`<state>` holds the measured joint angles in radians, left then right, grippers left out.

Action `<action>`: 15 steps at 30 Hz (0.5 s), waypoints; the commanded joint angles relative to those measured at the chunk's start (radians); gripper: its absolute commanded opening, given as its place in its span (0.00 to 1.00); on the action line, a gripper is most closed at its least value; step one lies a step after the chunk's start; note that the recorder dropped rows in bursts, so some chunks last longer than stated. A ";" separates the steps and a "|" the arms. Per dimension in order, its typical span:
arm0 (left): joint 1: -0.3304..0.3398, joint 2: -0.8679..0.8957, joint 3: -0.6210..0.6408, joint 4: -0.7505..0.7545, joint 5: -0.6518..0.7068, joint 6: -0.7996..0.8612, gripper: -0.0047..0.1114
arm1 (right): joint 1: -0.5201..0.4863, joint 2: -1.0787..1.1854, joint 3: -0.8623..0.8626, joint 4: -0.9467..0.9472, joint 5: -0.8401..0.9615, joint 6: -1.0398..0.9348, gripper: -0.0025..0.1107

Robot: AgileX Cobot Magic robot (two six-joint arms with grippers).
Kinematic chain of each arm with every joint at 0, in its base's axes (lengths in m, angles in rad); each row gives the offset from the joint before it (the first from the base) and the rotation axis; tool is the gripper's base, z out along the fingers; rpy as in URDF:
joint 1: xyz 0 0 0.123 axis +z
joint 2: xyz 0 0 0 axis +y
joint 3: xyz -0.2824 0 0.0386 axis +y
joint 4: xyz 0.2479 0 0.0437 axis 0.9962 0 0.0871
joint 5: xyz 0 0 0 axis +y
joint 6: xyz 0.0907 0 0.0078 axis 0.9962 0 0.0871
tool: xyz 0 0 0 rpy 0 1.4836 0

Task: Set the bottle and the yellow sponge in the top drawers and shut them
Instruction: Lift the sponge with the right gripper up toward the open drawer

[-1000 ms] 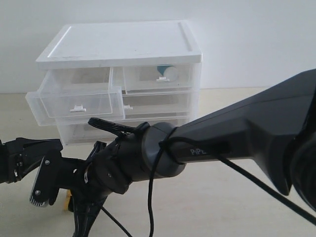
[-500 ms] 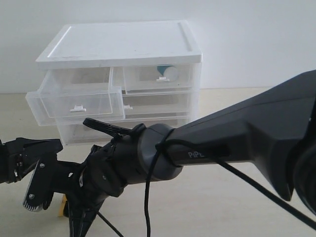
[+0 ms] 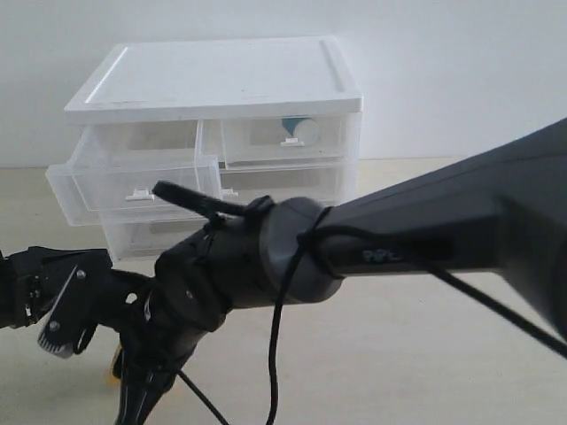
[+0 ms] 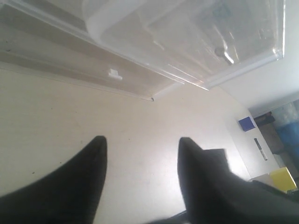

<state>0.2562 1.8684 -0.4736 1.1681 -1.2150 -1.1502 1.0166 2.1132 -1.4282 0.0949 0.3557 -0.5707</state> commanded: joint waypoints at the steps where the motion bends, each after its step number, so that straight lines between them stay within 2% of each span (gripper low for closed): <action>1: 0.022 -0.002 0.004 -0.014 0.014 0.010 0.42 | -0.025 -0.098 -0.002 0.003 0.040 0.044 0.02; 7: 0.064 -0.002 0.004 -0.009 0.055 0.000 0.42 | -0.049 -0.175 -0.002 0.003 0.074 0.068 0.02; 15: 0.064 -0.002 0.004 -0.011 0.065 -0.005 0.42 | -0.077 -0.241 -0.007 -0.002 0.076 0.073 0.02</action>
<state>0.3179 1.8684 -0.4736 1.1664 -1.1550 -1.1479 0.9532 1.9015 -1.4267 0.0978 0.4346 -0.5050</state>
